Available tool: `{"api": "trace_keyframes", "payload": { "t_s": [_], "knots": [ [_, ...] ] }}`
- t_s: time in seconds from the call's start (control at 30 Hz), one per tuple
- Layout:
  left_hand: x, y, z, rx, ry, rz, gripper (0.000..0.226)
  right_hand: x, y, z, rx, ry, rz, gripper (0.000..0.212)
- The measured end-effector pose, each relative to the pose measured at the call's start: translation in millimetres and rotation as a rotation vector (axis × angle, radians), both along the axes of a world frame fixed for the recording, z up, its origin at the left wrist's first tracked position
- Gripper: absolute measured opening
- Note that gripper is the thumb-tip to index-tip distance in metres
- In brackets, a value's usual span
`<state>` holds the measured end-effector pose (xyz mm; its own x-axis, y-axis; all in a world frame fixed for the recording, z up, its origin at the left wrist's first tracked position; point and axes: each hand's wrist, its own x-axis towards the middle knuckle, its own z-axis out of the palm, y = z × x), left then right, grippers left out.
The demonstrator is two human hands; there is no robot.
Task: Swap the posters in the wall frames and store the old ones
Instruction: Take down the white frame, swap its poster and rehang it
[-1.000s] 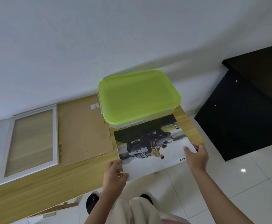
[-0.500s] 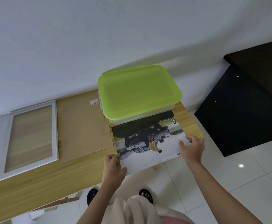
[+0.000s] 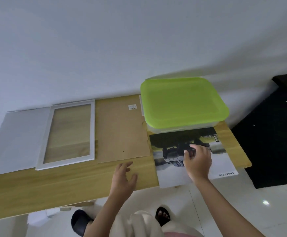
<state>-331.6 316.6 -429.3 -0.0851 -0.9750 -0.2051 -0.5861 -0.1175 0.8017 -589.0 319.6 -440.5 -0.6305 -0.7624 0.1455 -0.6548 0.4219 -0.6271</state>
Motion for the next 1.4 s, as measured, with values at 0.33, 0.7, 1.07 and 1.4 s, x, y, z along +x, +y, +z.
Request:
{"api": "trace_keyframes", "payload": {
  "t_s": [0.33,0.7,1.07,1.4],
  "knots": [
    [223.2,-47.4,9.0,-0.064,-0.018,0.280,0.037,242.9,-89.6,17.7,-0.021,-0.101,0.255,0.028],
    [434.3,-111.2,5.5,-0.019,-0.122,0.529,0.034,440.8,-162.7,35.3,0.014,-0.181,0.466,0.030],
    [500.0,-158.6,-12.4,0.120,-0.051,0.453,0.048,510.5,-215.6,29.8,0.303,-0.082,0.706,0.040],
    [509.7,-174.3,-17.9,0.096,0.049,0.469,0.027,533.8,-240.5,21.7,0.599,0.285,0.840,0.037]
  ]
}}
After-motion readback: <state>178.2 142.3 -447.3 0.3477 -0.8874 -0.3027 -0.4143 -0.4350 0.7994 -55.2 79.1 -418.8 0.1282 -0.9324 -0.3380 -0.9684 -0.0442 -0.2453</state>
